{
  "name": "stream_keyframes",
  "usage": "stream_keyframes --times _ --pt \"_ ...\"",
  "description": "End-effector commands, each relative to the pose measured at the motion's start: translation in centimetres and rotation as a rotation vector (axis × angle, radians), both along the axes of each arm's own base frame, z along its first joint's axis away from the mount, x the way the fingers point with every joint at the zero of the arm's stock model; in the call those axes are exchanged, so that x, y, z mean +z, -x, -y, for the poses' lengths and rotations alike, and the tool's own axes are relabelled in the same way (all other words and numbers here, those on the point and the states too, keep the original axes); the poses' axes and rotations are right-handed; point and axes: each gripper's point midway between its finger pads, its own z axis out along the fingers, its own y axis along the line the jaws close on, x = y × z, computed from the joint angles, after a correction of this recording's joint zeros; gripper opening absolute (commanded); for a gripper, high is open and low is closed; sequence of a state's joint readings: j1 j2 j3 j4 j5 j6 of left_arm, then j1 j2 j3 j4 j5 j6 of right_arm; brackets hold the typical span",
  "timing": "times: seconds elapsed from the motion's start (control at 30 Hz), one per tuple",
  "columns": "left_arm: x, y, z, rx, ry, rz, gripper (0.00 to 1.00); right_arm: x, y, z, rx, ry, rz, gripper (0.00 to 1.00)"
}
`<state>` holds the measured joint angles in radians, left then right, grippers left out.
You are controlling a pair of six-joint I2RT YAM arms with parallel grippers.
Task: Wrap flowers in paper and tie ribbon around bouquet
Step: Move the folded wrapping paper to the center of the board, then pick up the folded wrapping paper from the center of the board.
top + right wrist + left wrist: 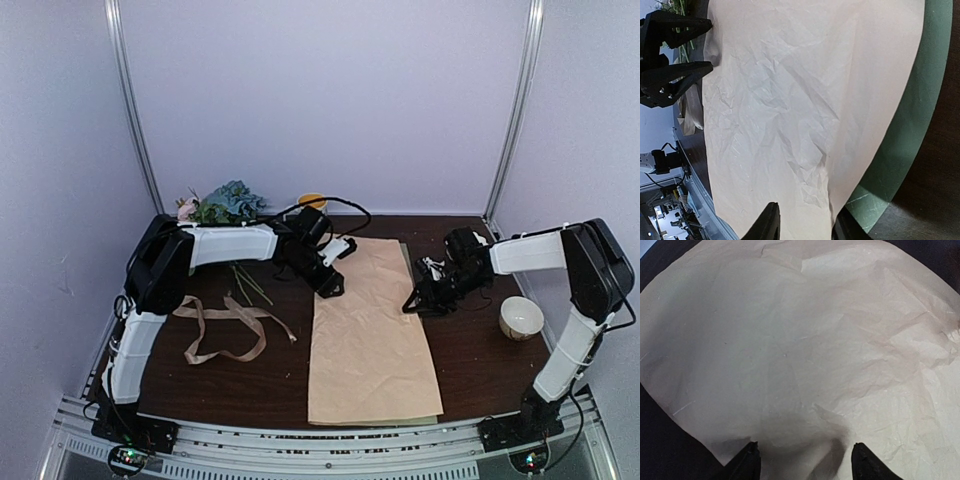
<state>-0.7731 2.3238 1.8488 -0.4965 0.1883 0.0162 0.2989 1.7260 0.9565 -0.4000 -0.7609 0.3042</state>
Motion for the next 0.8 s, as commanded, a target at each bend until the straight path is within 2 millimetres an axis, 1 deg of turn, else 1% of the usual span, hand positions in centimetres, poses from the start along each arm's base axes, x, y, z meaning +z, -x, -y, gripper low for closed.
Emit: stream_keyframes --times 0.0,0.13,0.17,0.2,0.23,0.27,0.3,0.37,0.4,0.47,0.5,0.57,0.6,0.63,0.7,0.77 --pt "0.1 -0.5 0.5 0.006 0.022 -0.007 0.65 0.3 -0.5 -1.3 -0.015 -0.031 0.023 0.31" --pt "0.2 -0.3 0.7 -0.011 0.032 -0.014 0.64 0.6 -0.6 -2.1 -0.014 -0.038 0.037 0.17" --pt "0.1 -0.2 0.8 -0.014 0.033 -0.016 0.64 0.6 -0.7 -2.1 -0.018 -0.029 0.037 0.12" --pt "0.1 -0.2 0.8 -0.018 0.035 -0.017 0.64 0.5 -0.8 -2.1 -0.023 -0.021 0.040 0.02" --pt "0.3 -0.1 0.8 -0.020 0.037 -0.015 0.63 0.5 -1.0 -2.0 -0.032 -0.013 0.043 0.00" --pt "0.5 -0.1 0.6 -0.023 0.038 -0.009 0.62 0.6 -1.1 -2.0 -0.041 -0.013 0.047 0.00" --pt "1.2 -0.1 0.6 -0.025 0.050 0.014 0.61 0.9 -1.2 -2.0 -0.052 -0.019 0.057 0.00" --pt "3.3 -0.1 0.2 -0.021 0.094 0.084 0.61 2.1 -1.5 -2.2 -0.092 -0.048 0.070 0.00" --pt "5.2 0.0 0.0 -0.020 0.131 0.129 0.61 3.0 -1.6 -2.4 -0.107 -0.065 0.083 0.00" --pt "8.8 1.0 -0.2 -0.048 0.191 0.190 0.61 5.7 -1.7 -3.2 -0.125 -0.101 0.140 0.00" --pt "10.6 1.8 -0.3 -0.079 0.218 0.224 0.62 7.3 -1.8 -3.5 -0.142 -0.120 0.171 0.00" --pt "13.6 4.4 -0.4 -0.171 0.250 0.312 0.65 10.4 -1.7 -4.2 -0.175 -0.164 0.231 0.00" --pt "14.7 6.0 -0.4 -0.222 0.261 0.350 0.67 11.9 -1.6 -4.5 -0.198 -0.186 0.259 0.00" --pt "15.8 7.5 -0.4 -0.263 0.272 0.380 0.70 13.1 -1.6 -4.5 -0.232 -0.199 0.284 0.00" --pt "17.2 9.8 -0.4 -0.309 0.287 0.410 0.75 15.0 -1.7 -4.5 -0.296 -0.226 0.330 0.00" --pt "18.5 11.5 -0.1 -0.321 0.301 0.417 0.79 16.7 -1.5 -4.5 -0.346 -0.245 0.372 0.00"
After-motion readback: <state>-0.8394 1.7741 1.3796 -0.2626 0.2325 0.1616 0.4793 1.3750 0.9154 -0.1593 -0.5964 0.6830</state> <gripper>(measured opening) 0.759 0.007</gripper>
